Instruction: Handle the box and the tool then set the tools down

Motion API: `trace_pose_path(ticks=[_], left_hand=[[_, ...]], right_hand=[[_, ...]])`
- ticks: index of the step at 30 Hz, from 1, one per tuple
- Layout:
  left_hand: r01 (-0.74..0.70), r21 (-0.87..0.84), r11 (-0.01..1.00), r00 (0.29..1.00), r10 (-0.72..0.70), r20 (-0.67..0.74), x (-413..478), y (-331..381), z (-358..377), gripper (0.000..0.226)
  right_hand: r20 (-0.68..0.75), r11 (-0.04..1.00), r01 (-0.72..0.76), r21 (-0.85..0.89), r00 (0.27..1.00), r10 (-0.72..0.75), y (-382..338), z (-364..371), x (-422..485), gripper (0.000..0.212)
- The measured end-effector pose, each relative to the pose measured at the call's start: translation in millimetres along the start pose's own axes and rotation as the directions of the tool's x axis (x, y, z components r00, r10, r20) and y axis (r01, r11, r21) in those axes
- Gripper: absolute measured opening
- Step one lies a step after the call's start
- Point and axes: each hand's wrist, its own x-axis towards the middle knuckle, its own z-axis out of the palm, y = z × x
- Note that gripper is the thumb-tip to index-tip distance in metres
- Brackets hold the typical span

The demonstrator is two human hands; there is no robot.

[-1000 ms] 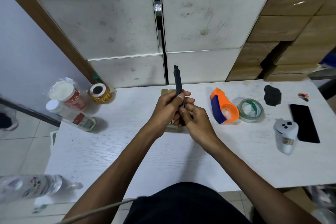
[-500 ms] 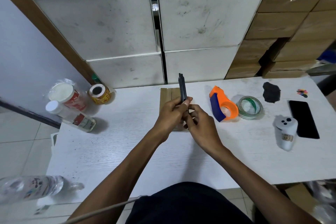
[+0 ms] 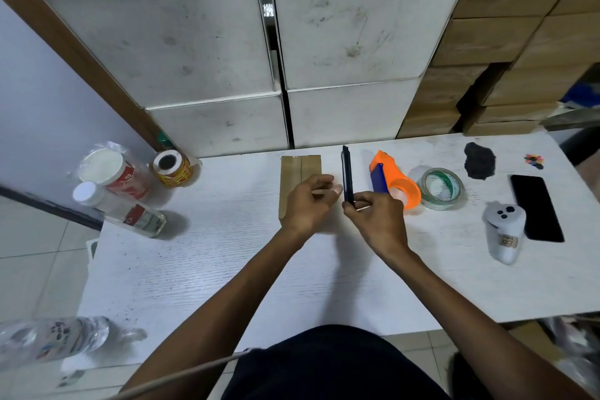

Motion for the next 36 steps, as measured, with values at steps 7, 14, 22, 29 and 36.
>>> trace_pose_path(ticks=[7, 14, 22, 29, 36], left_hand=[[-0.323, 0.720, 0.615, 0.941, 0.292, 0.172, 6.1, -37.6, -32.0, 0.049], [-0.414, 0.792, 0.448, 0.899, 0.338, 0.279, 8.5, -51.9, -37.4, 0.051], [-0.212, 0.808, 0.550, 0.977, 0.138, 0.162, 3.9, -52.6, -39.2, 0.077], [-0.154, 0.804, 0.574, 0.986, 0.139, 0.090, 6.1, -55.3, -29.1, 0.076], [-0.127, 0.794, 0.595, 0.980, 0.198, 0.008, 7.2, -54.4, -41.5, 0.070]], right_hand=[[0.102, 0.971, -0.163, -0.174, 0.978, 0.182, 46.7, 12.8, 26.6, 0.025], [0.186, 0.935, -0.180, -0.305, 0.952, 0.244, 59.2, 41.1, 49.8, 0.023], [0.224, 0.930, -0.151, -0.335, 0.946, 0.234, 59.9, 59.5, 56.7, 0.026], [0.231, 0.952, -0.085, -0.295, 0.960, 0.158, 57.1, 58.4, 65.1, 0.032], [-0.116, 0.824, -0.036, -0.565, 0.993, -0.037, 73.0, -6.1, 76.6, 0.040]])
